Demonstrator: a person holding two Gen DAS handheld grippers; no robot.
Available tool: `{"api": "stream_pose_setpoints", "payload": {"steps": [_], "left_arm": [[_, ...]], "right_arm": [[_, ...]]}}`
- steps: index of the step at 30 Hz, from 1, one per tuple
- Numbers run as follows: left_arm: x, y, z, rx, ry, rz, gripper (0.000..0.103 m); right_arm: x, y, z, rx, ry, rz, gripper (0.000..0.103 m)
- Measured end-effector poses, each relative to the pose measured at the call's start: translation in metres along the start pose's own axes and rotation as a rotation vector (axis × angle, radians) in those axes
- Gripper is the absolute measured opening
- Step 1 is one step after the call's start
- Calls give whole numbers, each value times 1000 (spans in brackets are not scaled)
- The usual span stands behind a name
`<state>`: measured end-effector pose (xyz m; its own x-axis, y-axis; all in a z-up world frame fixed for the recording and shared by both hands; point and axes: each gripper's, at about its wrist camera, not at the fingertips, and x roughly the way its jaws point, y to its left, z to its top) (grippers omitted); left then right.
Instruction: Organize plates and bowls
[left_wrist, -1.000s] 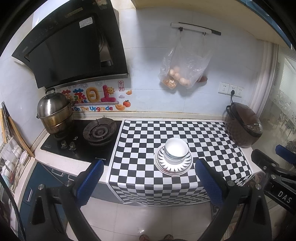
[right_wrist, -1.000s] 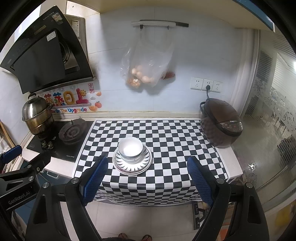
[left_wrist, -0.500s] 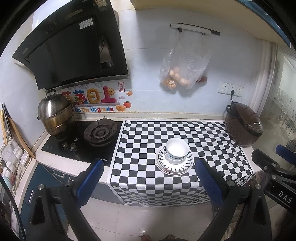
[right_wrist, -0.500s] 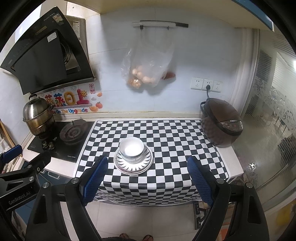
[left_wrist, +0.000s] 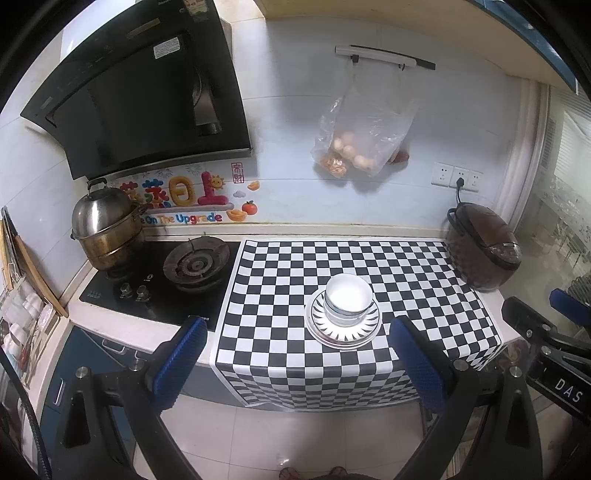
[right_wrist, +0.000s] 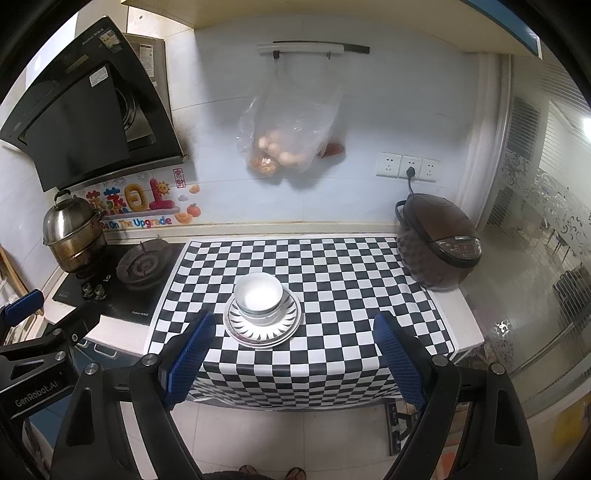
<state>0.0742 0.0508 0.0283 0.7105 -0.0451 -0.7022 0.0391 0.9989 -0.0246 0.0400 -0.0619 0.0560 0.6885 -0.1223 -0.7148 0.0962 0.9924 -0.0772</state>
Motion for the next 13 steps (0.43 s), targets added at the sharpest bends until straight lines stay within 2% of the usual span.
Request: {"api": "stream_pose_setpoints", "payload": {"steps": [13], "left_arm": [[2,3,2,7,-4,-3,102]], "right_arm": [[-3,0,0,0,-7,6,90]]}}
